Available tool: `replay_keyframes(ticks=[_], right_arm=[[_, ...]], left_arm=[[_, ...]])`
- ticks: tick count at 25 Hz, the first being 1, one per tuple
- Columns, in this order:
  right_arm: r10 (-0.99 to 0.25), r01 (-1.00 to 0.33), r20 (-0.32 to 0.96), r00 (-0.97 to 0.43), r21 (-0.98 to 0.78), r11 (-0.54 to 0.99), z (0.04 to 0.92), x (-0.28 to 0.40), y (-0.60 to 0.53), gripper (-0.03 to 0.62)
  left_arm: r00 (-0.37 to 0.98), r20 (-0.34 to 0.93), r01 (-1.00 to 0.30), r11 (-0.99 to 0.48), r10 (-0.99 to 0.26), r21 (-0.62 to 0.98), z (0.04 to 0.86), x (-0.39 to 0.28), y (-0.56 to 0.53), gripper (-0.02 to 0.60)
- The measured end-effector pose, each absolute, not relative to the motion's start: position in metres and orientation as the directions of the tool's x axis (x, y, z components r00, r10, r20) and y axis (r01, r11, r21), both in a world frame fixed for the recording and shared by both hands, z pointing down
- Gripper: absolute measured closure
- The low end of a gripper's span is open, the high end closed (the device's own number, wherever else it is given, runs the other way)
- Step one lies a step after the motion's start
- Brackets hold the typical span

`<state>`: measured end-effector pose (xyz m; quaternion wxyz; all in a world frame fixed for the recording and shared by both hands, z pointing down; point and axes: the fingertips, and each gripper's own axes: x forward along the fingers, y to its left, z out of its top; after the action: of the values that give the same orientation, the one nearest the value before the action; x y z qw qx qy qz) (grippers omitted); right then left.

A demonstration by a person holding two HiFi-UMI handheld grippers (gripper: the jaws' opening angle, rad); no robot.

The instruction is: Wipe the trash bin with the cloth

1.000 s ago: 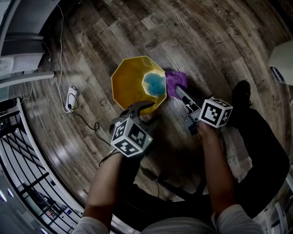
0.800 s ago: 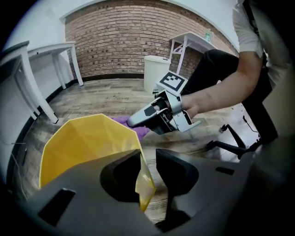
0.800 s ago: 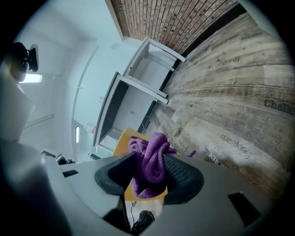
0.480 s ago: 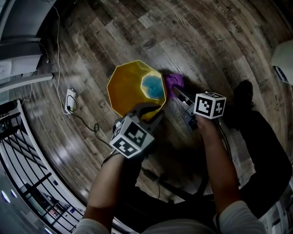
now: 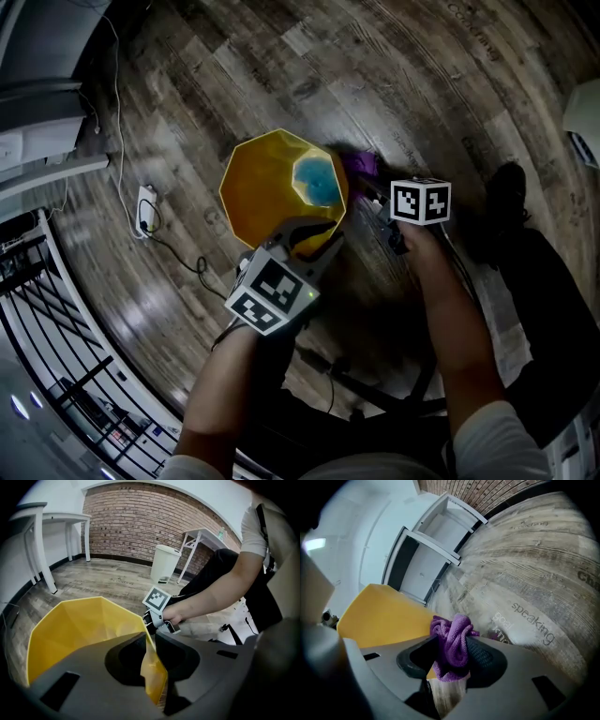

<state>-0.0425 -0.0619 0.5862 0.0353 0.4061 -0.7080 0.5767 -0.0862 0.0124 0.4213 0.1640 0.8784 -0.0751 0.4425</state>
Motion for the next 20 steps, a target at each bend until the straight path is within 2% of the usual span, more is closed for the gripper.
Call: replay_keyframes(ticks=[11, 17, 20], right_arm=[[-0.409, -0.724, 0.657, -0.634, -0.689, 0.015, 0.642, -0.051, -0.065, 0.41], [-0.314, -0.829, 0.78, -0.541, -0.558, 0.04, 0.674, -0.053, -0.056, 0.41], [-0.307, -0.847, 0.798, -0.518, -0.529, 0.054, 0.673, -0.051, -0.056, 0.41]], left_arm=[[0.617, 0.787, -0.302, -0.92, 0.011, 0.25, 0.421, -0.082, 0.011, 0.522], [0.627, 0.779, -0.319, -0.909, 0.009, 0.268, 0.421, -0.078, 0.011, 0.518], [0.633, 0.774, -0.333, -0.903, 0.0, 0.272, 0.421, -0.076, 0.009, 0.517]])
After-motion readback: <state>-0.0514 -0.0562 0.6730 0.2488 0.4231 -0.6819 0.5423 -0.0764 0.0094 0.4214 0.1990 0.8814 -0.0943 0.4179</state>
